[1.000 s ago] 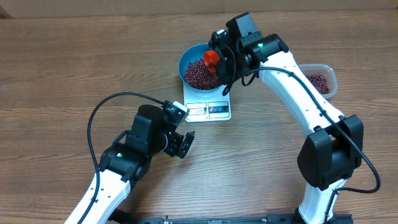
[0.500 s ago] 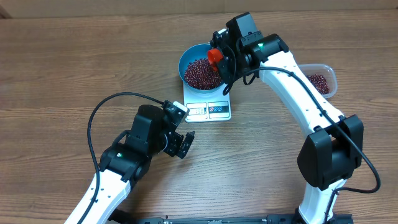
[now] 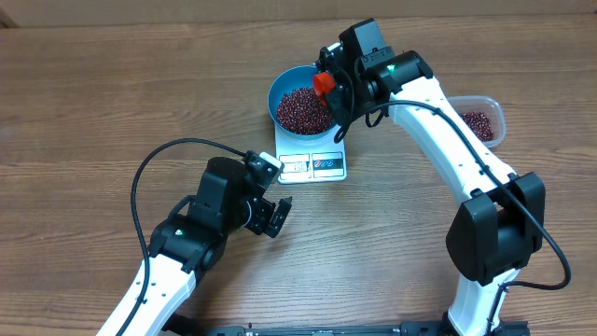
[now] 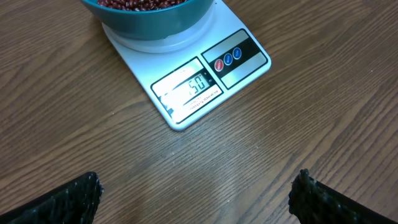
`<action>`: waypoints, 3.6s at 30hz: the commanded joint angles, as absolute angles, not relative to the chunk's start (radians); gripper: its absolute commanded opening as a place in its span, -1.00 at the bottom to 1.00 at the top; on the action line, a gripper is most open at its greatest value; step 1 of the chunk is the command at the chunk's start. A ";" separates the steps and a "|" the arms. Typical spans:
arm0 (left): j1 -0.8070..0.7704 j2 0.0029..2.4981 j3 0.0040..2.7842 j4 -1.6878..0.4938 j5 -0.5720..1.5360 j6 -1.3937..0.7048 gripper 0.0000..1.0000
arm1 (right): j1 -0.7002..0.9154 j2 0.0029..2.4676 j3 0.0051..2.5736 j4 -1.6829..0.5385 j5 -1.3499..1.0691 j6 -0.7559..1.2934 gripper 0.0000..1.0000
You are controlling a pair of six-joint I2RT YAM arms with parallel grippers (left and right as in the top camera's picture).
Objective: Scoop item into bowl and weigh 150g on scale
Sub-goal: 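Hold the scoop over the bowl and shake small amounts of beans in, then carry the scoop with the right gripper back over the bean tub, then lower the red scoop into the tub and release it from the right gripper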
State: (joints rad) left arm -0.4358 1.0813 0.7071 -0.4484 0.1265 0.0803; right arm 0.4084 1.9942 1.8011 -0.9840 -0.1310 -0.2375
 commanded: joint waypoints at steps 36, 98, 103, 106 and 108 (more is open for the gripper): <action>-0.432 1.086 0.704 -0.448 0.120 0.071 0.99 | 0.095 1.861 1.834 -1.070 -0.894 -0.307 -0.93; -0.432 1.086 0.704 -0.448 0.120 0.071 0.99 | -0.092 1.729 1.636 -1.209 -0.060 0.187 -0.93; -0.432 1.086 0.704 -0.448 0.120 0.071 0.99 | -0.162 1.729 1.635 -1.201 -0.134 0.300 -0.92; -0.432 1.086 0.704 -0.448 0.120 0.071 0.99 | -0.219 1.729 1.616 -1.184 -0.255 0.318 -0.92; -0.432 1.086 0.704 -0.448 0.120 0.071 0.99 | -0.250 1.729 1.583 -1.150 -0.342 0.318 -0.93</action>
State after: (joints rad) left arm -0.4358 1.0813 0.7071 -0.4484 0.1261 0.0803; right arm -0.2115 1.7454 1.6207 -1.1740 -0.1772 0.2779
